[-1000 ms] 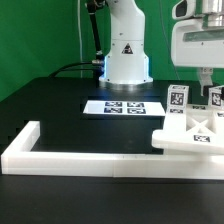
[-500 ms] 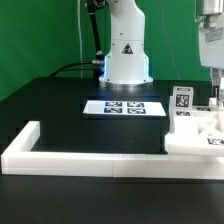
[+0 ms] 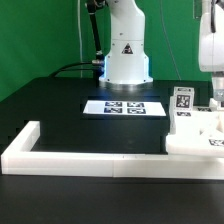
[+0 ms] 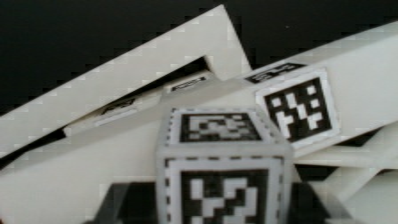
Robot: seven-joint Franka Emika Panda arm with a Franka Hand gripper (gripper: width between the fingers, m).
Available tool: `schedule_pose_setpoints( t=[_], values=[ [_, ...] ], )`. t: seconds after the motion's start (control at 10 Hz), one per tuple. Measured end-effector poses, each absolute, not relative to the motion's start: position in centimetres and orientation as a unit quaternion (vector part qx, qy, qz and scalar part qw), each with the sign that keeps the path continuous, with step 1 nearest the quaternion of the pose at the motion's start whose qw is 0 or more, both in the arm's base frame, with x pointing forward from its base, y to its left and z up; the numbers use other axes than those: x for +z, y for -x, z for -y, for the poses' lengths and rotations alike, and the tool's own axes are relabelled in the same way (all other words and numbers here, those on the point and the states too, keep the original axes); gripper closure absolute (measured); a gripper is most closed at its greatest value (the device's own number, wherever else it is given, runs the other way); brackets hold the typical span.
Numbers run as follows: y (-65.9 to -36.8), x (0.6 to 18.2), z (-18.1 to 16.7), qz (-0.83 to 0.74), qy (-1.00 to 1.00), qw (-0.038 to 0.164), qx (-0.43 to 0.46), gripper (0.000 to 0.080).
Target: Assemble chair
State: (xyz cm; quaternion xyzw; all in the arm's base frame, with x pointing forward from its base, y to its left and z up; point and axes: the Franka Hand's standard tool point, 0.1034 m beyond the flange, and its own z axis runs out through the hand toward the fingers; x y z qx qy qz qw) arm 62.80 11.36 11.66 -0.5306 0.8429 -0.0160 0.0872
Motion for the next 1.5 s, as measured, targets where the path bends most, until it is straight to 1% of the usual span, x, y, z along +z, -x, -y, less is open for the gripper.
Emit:
schedule_pose_setpoints(
  t=[0.1,0.2,0.3,0.4,0.5,0.6,0.8,0.9,1.2,1.5],
  values=[
    [-62.8,11.7,-11.4,-0.836,0.541,0.088,-0.017,0.051],
    [-62.8,11.7,-11.4,-0.83,0.55,0.087,-0.018,0.0421],
    [-62.8,11.7,-11.4,-0.82,0.566,0.087,-0.02,0.0229],
    [-62.9,11.7,-11.2,-0.801,0.591,0.087,-0.023,0.0174],
    [-63.0,11.8,-11.2,-0.777,0.623,0.085,-0.027,0.0174],
    [-63.1,11.9,-11.1,-0.71,0.698,0.081,-0.038,0.0155],
    [-63.4,12.0,-11.0,-0.641,0.763,0.077,-0.047,0.0151],
    [-63.6,12.0,-10.9,-0.588,0.805,0.071,-0.049,0.015],
    [-63.8,11.7,-10.8,-0.49,0.867,0.063,-0.057,0.015],
    [-63.5,11.5,-10.8,-0.393,0.917,0.03,-0.061,0.015]
  ],
)
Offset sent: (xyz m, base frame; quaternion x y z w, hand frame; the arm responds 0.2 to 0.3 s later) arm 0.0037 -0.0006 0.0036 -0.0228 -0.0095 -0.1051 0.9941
